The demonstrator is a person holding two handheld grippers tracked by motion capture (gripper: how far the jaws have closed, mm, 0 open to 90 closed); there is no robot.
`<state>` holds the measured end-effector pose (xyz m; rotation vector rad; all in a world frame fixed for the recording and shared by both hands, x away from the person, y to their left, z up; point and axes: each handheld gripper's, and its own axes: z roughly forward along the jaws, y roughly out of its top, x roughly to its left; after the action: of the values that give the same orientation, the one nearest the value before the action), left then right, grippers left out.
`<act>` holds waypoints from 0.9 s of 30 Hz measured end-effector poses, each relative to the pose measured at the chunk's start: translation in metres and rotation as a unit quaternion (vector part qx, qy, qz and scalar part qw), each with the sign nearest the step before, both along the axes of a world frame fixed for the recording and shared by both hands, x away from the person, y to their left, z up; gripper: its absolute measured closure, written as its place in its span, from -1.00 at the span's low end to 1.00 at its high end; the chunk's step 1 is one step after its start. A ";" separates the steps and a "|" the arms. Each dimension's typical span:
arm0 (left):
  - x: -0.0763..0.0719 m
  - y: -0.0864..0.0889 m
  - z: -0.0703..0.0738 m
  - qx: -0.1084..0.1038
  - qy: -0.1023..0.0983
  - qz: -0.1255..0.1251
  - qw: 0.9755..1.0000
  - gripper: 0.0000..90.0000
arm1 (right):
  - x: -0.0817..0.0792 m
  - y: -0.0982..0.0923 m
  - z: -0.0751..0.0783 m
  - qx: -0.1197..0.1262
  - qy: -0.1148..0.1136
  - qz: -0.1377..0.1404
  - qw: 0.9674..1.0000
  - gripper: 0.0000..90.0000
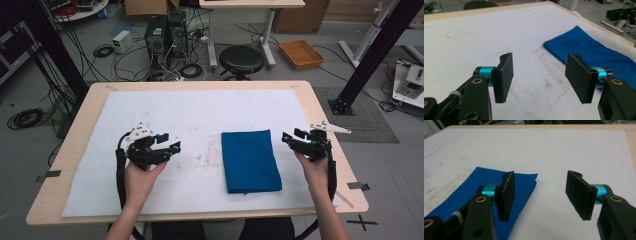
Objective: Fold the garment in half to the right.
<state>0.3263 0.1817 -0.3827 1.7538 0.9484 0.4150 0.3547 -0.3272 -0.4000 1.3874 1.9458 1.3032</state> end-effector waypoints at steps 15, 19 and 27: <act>-0.004 0.034 -0.005 0.011 -0.032 0.008 0.999 -0.12 | -0.017 -0.003 0.010 -0.028 -0.018 0.046 0.998 -0.19; -0.004 0.031 -0.006 0.014 -0.037 0.003 0.999 -0.12 | -0.016 -0.003 0.008 -0.031 -0.015 0.049 0.998 -0.21; -0.005 0.029 -0.006 0.014 -0.040 -0.001 0.999 -0.12 | -0.015 -0.007 0.007 -0.029 -0.013 0.045 0.998 -0.24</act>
<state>0.3214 0.2106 -0.3888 1.7498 0.8882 0.4952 0.3402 -0.3344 -0.3930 1.2618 2.0339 1.2878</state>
